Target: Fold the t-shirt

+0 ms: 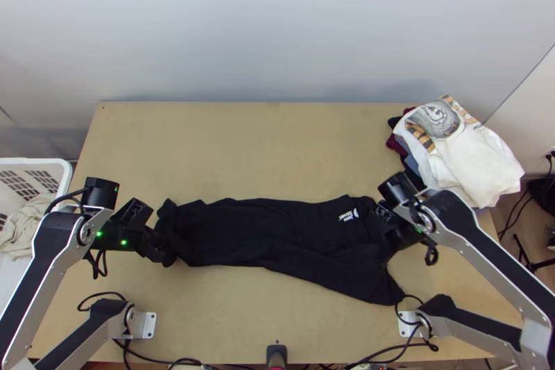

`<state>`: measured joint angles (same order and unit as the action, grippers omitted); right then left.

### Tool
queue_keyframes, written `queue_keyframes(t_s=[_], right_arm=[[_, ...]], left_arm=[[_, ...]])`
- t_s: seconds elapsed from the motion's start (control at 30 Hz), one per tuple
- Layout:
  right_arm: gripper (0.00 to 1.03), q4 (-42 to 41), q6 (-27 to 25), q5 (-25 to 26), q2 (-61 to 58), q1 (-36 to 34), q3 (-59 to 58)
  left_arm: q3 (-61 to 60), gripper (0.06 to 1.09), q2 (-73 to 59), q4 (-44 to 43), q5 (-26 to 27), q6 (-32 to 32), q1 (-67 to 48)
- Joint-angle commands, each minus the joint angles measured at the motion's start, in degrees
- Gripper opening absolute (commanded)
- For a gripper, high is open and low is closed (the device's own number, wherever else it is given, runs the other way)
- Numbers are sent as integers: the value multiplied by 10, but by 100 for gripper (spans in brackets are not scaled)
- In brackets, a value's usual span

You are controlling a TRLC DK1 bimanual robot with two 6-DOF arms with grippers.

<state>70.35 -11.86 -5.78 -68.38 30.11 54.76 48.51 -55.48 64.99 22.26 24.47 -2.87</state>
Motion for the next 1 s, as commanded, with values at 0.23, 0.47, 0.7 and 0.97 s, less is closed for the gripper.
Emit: queue_keyframes(t_s=[0.23, 0.47, 0.7, 0.97], right_arm=[[78, -119, -1, 2, -98, -11, -57], [55, -145, -4, 2, -91, -16, -92], [16, -167, -4, 1, -80, -13, -106], [3, -107, 1, 2, 27, 10, -59]], left_arm=[[1, 10, 18, 3, 0, -12, 14], [2, 10, 21, 4, 0, -12, 14], [8, 10, 17, 3, -1, -13, 14], [8, 10, 20, 4, -1, -13, 17]])
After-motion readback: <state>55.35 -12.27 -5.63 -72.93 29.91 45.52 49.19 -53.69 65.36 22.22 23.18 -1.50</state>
